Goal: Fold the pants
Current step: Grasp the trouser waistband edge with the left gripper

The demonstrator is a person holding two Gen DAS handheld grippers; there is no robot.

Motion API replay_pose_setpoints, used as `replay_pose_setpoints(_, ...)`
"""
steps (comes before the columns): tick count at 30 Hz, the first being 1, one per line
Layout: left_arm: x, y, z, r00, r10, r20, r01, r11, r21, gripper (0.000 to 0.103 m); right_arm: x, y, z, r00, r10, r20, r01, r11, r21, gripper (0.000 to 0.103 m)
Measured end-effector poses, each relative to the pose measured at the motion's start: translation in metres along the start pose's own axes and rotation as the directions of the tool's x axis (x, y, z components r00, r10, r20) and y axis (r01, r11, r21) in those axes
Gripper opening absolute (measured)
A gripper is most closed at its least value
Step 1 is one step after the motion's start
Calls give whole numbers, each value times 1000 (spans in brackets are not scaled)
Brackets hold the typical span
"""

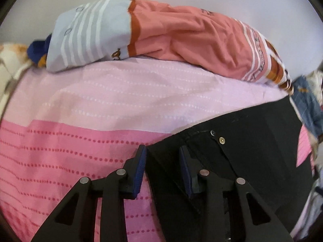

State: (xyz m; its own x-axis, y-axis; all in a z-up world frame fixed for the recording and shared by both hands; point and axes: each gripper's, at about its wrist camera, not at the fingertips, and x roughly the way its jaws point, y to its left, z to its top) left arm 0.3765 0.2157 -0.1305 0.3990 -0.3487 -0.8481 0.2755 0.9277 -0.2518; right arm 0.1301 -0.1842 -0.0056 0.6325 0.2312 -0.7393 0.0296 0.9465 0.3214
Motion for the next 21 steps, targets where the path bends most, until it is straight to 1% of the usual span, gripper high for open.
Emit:
replay_pose_setpoints(2,-2,-2,-2,1000,2,0,-2,1000,11,24,4,1,3,1000,5,-6,-5,1000,3,103)
replay_pose_setpoints(4,-4,-2,-5,1000,-21,-12,21,1000,12,20,8,2,7,1000,12,-11,-12,1000,16,103)
replay_pose_setpoints(5,-9,-2,-6,999,-44,7,44,999,6,18,9,2,8,1000,18,-14,-17,1000,20,103)
replay_pose_setpoints(6,-11,-2,-6,998,-52,26,51,999,9,18,10,4,9,1000,23,-15,-23,999,23,103)
replay_pose_setpoints(7,-12,-1,-6,998,-45,33,45,999,16,18,10,5,9,1000,26,-14,-26,999,22,103)
replay_pose_setpoints(8,-9,1,-6,999,-26,18,26,1000,18,20,11,6,10,999,29,-17,-29,999,16,103)
replay_pose_setpoints(11,-4,4,-1,999,-34,-2,34,999,4,22,15,9,8,999,33,-38,-33,999,8,103)
replay_pose_setpoints(13,-8,1,0,1000,-10,1,10,999,42,24,18,8,6,998,41,-53,-41,999,17,103)
replay_pose_setpoints(14,-14,-1,0,999,31,35,-33,998,59,34,20,8,5,997,44,-62,-43,999,22,103)
replay_pose_setpoints(15,-19,-1,0,996,62,64,-66,996,64,52,22,8,4,997,45,-69,-44,999,26,103)
replay_pose_setpoints(16,-24,2,1,992,82,92,-88,994,62,60,23,7,2,996,48,-72,-45,998,31,103)
replay_pose_setpoints(18,-29,12,2,993,45,113,-49,998,32,62,26,7,1,995,50,-80,-47,998,38,103)
replay_pose_setpoints(19,-28,18,3,995,0,100,-2,1000,14,62,28,7,0,995,52,-85,-49,998,39,103)
replay_pose_setpoints(21,-22,20,3,996,-58,62,57,998,14,62,29,7,-1,995,53,-89,-49,998,39,103)
